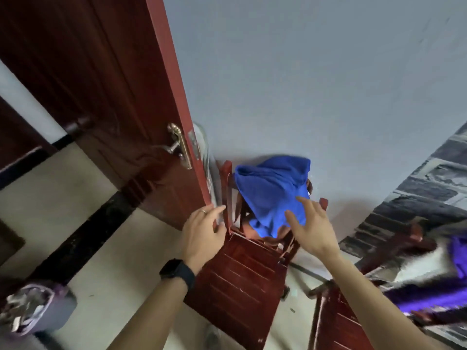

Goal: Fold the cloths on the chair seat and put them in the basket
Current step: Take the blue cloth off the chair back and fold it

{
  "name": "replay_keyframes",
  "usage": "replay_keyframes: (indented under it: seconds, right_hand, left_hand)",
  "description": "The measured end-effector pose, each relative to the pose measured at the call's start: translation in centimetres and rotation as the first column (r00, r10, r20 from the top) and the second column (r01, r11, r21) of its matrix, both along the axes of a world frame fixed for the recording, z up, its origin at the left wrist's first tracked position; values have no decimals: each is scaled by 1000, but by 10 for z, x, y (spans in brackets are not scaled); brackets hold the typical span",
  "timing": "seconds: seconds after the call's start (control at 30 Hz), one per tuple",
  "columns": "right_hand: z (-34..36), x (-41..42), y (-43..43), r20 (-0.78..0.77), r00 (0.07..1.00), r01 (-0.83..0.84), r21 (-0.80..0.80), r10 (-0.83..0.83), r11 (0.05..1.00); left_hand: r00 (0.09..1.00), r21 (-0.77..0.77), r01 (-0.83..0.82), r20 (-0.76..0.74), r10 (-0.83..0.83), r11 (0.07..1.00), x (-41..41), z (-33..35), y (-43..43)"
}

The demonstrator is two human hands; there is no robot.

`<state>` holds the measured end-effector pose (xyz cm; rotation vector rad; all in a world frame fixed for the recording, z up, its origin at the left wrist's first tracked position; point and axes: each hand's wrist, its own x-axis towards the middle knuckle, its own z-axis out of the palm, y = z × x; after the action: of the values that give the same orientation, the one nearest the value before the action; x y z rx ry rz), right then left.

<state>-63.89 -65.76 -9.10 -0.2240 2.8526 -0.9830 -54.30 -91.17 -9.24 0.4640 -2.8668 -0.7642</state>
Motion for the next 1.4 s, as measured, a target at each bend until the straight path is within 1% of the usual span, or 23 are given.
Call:
replay_keyframes:
  seconds: [0.07,0.13,0.23,0.3,0.37,0.43,0.5,0.57,0.67,0.77,0.8,0.83,0.9,0.97,1.03,1.1,1.17,1.23,1.3,1.33,1.4]
  right_hand:
    - [0,-31,-19,15,982,191,-65,-191,979]
    - [2,-56,-33,16,940,341,-114,-341,933]
    - [4,-92,-47,40,874,486,-98,-485,868]
    - [5,-110,-55,82,865,501,-94,-495,860]
    - [9,-123,-61,126,877,475,-87,-463,876]
    - [9,-129,-65,111,894,441,-43,-434,897]
    - [7,-132,-64,65,893,445,8,-445,895]
    - [3,-134,-61,85,892,444,16,-444,896]
    - [6,-135,-59,157,874,473,-62,-460,879]
    - [31,-130,-62,139,847,531,-255,-513,808]
    - [44,-125,-63,141,848,527,-334,-511,782]
    - [59,-118,-65,140,857,506,-411,-496,758]
    - [91,-99,-69,107,890,426,-539,-443,727]
    - [124,-78,-73,54,914,340,-640,-401,689]
    - [158,-57,-75,3,927,259,-726,-374,637]
    - [191,-36,-72,-47,931,186,-793,-362,580]
    - [217,-14,-64,-100,918,144,-815,-383,561]
    - [234,9,-51,-128,899,131,-833,-418,537]
    - [238,33,-34,-94,883,164,-857,-460,489]
    - [236,46,-26,-63,875,196,-860,-479,471]
    - [226,71,-11,-9,870,251,-853,-493,458]
  left_hand:
    - [994,-19,112,9,-112,994,-50,-3,-29]
    - [978,-80,207,13,-207,975,-93,-5,-48]
    - [935,-162,353,68,-347,921,-149,-14,-64]
    - [908,-197,416,138,-395,888,-178,-20,-70]
    - [880,-211,469,203,-431,858,-197,-27,-72]
    - [862,-193,492,249,-442,849,-208,-33,-73]
    - [854,-182,496,282,-438,849,-211,-41,-74]
    - [854,-187,498,275,-441,847,-210,-48,-73]
    - [848,-140,504,266,-458,852,-210,-45,-74]
    - [839,-36,489,293,-459,872,-210,-30,-74]
    - [850,25,468,261,-457,884,-211,-23,-72]
    - [863,88,457,197,-465,885,-210,-13,-68]
    - [860,158,496,44,-508,854,-205,13,-54]
    - [816,132,577,-66,-574,806,-195,42,-33]
    - [776,60,630,-96,-623,775,-176,70,-10]
    - [777,9,617,-163,-608,787,-155,89,7]
    - [801,30,568,-249,-544,823,-133,103,15]
    - [838,202,531,-271,-474,823,-112,114,17]
    - [878,390,476,-266,-398,788,-87,130,18]
    - [889,444,455,-276,-366,772,-76,137,17]
    - [901,494,433,-276,-336,754,-53,151,16]
